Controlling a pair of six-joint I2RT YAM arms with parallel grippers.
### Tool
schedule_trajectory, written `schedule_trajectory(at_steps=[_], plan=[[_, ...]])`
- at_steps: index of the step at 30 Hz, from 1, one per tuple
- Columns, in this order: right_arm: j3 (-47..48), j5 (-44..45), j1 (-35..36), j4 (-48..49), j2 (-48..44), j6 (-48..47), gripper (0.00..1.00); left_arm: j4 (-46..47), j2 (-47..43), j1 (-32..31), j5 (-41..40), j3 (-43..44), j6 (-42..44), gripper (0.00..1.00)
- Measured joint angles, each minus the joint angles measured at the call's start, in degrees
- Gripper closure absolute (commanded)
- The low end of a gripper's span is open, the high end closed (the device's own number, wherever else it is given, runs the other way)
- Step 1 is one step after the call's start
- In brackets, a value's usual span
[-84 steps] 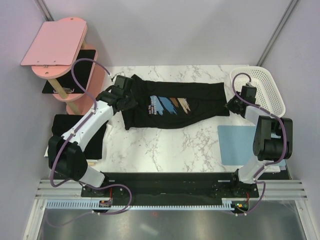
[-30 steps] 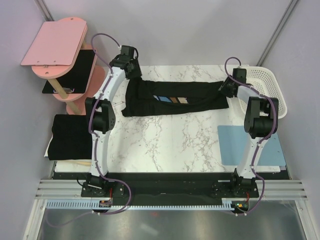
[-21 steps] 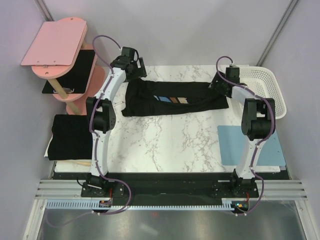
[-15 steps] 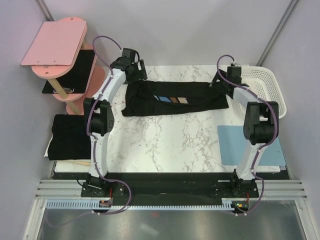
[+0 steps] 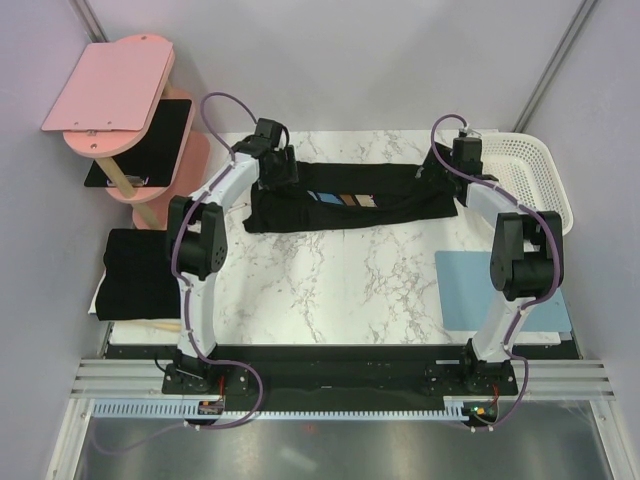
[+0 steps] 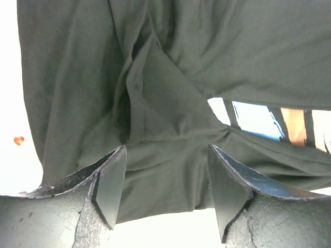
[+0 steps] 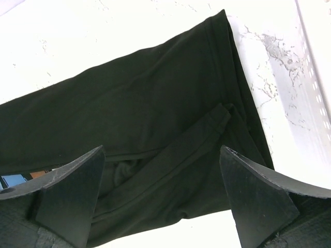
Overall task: Fold and stack the t-shirts
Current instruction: Fold the other side of the tshirt into a rectangle
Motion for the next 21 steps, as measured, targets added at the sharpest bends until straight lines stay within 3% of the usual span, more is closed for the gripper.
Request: schedule_trajectory(at_steps=[7, 8, 11, 12, 15, 17, 21], plan=[[-0.04, -1.36, 0.00, 0.24, 0.00, 0.00, 0.02, 1.38, 0.35, 0.15, -1.03, 0.50, 0.04, 0.29], [-0.04, -1.46, 0.00, 0.28, 0.00, 0.02, 0.02, 1.51, 0.70, 0.15, -1.22, 0.90, 0.02, 0.33], [-0.04, -1.95, 0.00, 0.26, 0.00, 0.02, 0.02, 2.10, 1.99, 0.15, -1.22, 1.60, -0.02, 0.56], [-0.04, -2.05, 0.00, 0.31, 0.00, 0.02, 0.02, 2.16, 2.47, 0.15, -1.22, 1.64, 0.13, 0.69], [-0.04, -2.34, -0.02, 0.28, 0.00, 0.02, 0.02, 2.19, 3.96, 0.15, -1.22, 1.75, 0.39, 0.82], [-0.04, -2.51, -0.17, 0.31, 0.00, 0.04, 0.02, 2.12, 4.76, 0.15, -1.20, 1.75, 0.46, 0.98], [-0.04, -2.84, -0.81, 0.31, 0.00, 0.09, 0.02, 2.08, 5.29, 0.15, -1.18, 1.75, 0.52, 0.98]])
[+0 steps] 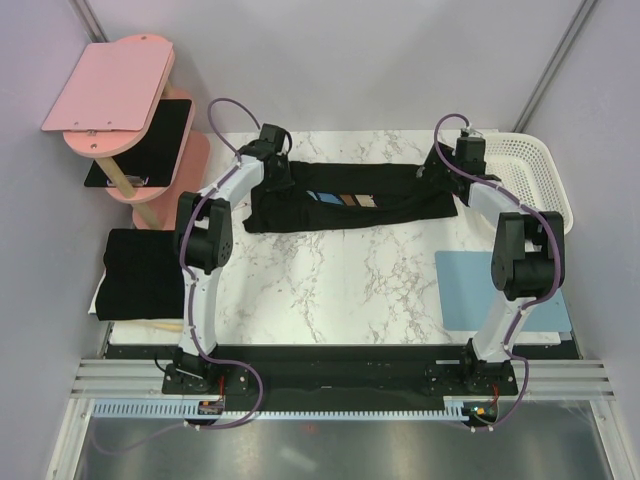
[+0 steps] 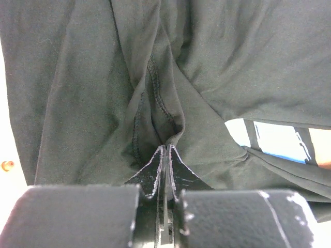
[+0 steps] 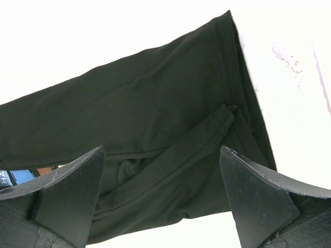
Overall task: Fold and stack the t-shirts
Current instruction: Fold the other side of the tshirt into a rectangle
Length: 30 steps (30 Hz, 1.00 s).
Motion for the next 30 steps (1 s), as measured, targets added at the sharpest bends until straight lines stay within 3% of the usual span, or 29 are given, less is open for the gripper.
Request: schedule_trajectory(at_steps=[13, 21, 27, 28, 30], plan=[[0.00, -0.61, -0.37, 0.02, 0.04, 0.15, 0.02, 0.48, -2.95, 0.00, 3.32, 2.27, -0.61, 0.98], [0.00, -0.63, -0.37, 0.02, 0.33, 0.15, 0.02, 4.17, -2.80, 0.00, 9.64, 10.54, -4.46, 0.98], [0.00, -0.87, -0.37, 0.04, 0.39, 0.15, 0.02, 8.35, 3.06, 0.00, 13.11, 18.03, -7.69, 0.98], [0.00, -0.94, -0.37, 0.07, 0.44, 0.15, 0.02, 8.68, 4.26, 0.00, 13.25, 19.15, -7.96, 0.69], [0.00, -1.07, -0.37, 0.07, 0.50, 0.13, 0.02, 9.07, 7.17, 0.00, 13.53, 21.38, -8.39, 0.32]])
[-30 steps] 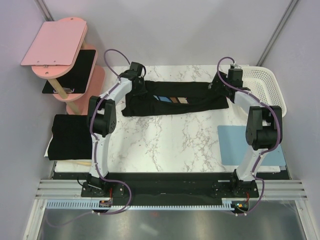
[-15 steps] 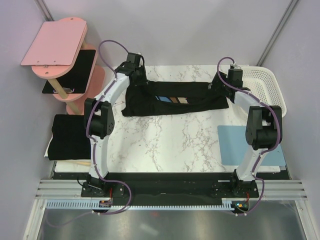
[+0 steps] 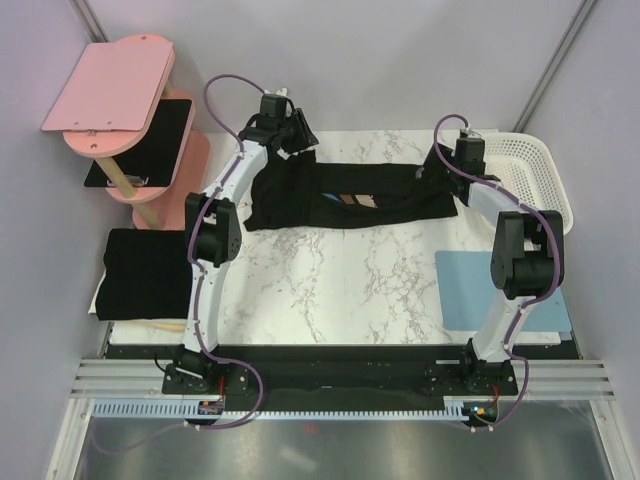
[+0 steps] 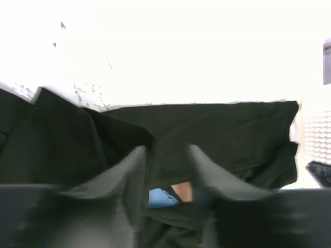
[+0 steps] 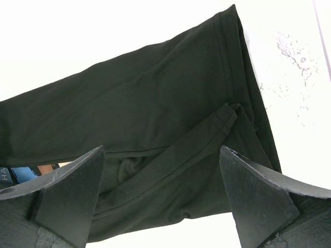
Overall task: Fold and stack the t-shirts
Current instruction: Fold the other side of the tshirt into a rectangle, then rotate the tshirt 90 degrees
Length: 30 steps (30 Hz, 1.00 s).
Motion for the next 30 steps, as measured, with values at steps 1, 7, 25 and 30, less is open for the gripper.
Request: schedule_trajectory(at_steps=[1, 7, 25, 30], plan=[[0.00, -0.02, 0.00, 0.00, 0.02, 0.00, 0.02, 0.13, 1.16, 0.00, 0.04, 0.57, -0.68, 0.01], [-0.04, -0.87, 0.00, 0.04, 0.04, -0.24, 0.02, -0.48, 2.47, 0.00, -1.07, -0.72, -1.25, 0.00], [24.87, 2.34, 10.08, -10.21, 14.93, -9.64, 1.00, -0.83, -19.85, -5.90, -9.51, -35.63, 4.26, 0.98], [30.53, 6.01, 10.43, -14.73, 21.16, -10.97, 1.00, -4.48, -18.49, -5.05, -12.90, -36.28, 4.33, 0.98]])
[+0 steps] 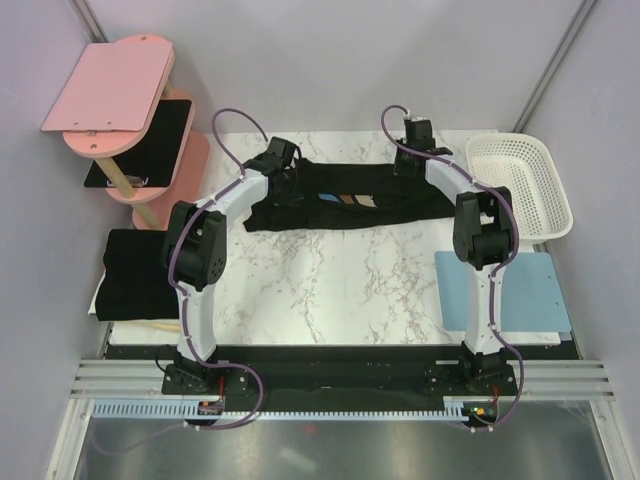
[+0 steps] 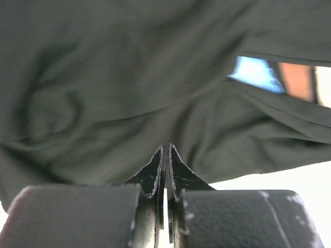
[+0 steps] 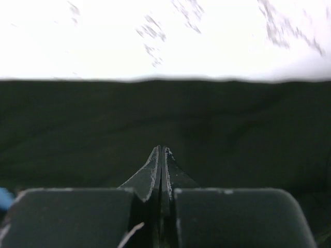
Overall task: Fold and stack the t-shirts
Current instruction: Rotate the tshirt 90 degrees
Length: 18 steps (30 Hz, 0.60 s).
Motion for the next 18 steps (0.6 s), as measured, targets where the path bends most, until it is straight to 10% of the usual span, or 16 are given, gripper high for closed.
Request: schedule_trajectory(at_steps=[18], plan=[[0.85, 5.05, -0.46, -7.43, 3.85, -0.81, 1.00, -11.04, 7.02, 0.13, -7.85, 5.09, 0.07, 0.98]])
